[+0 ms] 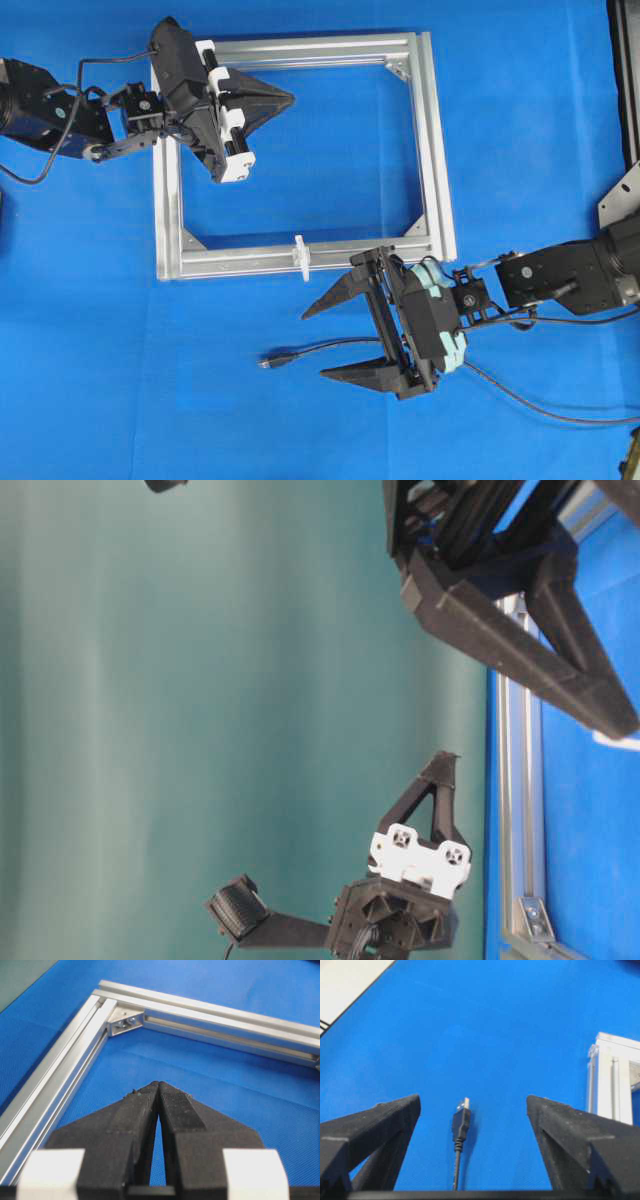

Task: Insert the wire through the string loop located in the center.
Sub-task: 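Open the right gripper and lower it over the black USB cable end, then close the right gripper on the cable just behind the USB plug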

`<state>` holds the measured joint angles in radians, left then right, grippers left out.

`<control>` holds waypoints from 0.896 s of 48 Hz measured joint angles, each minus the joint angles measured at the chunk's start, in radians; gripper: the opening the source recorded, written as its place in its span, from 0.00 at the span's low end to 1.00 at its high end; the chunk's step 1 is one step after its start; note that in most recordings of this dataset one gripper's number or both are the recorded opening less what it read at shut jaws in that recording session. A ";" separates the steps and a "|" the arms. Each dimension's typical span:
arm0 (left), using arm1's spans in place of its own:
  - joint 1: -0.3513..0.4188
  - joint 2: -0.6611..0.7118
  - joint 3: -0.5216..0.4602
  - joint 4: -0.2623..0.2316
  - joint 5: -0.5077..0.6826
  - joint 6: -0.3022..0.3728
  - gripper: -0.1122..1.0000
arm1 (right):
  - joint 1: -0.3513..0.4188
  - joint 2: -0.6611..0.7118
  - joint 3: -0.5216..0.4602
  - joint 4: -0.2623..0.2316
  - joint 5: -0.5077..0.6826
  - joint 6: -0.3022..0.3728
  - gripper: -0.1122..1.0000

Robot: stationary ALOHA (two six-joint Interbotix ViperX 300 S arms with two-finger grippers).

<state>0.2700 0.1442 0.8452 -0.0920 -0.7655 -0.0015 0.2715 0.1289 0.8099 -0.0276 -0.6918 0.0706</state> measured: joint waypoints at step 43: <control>0.000 0.000 0.002 0.000 0.014 0.003 0.10 | 0.012 0.130 -0.089 0.086 0.175 0.000 0.96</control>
<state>0.2700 0.1442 0.8468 -0.0920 -0.7517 0.0015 0.2838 0.2592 0.7210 0.0583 -0.5170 0.0706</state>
